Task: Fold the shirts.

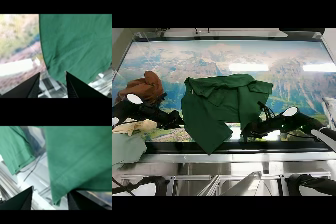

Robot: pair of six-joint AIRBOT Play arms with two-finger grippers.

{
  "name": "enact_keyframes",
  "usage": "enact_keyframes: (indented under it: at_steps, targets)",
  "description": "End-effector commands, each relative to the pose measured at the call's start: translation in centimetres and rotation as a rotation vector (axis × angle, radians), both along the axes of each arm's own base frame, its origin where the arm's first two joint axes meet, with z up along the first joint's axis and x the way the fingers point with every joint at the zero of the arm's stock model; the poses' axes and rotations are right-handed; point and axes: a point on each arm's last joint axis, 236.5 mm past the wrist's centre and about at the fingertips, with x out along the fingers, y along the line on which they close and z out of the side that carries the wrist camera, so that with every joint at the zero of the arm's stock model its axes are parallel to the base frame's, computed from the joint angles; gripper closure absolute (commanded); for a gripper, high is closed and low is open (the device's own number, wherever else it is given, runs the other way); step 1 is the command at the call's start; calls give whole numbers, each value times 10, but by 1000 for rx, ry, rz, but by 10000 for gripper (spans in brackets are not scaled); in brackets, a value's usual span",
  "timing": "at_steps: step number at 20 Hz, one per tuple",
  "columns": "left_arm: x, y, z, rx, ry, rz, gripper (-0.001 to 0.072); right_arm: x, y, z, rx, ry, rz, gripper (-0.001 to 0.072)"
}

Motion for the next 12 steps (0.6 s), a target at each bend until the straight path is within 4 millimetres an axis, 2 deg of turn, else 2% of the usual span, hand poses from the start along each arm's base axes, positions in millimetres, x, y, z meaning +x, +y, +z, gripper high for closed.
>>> enact_keyframes:
  at_steps: [1,2,4,5,6,9,12]
  targets:
    - [12,-8,-3,13,-53,14,373,4,7,-2,-1,-17,-20,233]
    - [16,-13,-5,24,-76,5,373,5,8,-2,3,-19,-28,308]
    - [22,-25,-7,43,-117,-23,373,10,13,4,35,-24,-47,562]
    - [24,-31,-8,51,-136,-37,373,12,16,7,51,-23,-58,648]
    - [24,-34,-9,59,-144,-54,373,12,17,9,59,-20,-64,686]
    - [13,-27,-14,100,-122,-107,373,8,19,12,76,-5,-52,686]
    - [5,-3,-3,105,-55,-123,373,2,21,15,90,10,-34,686]
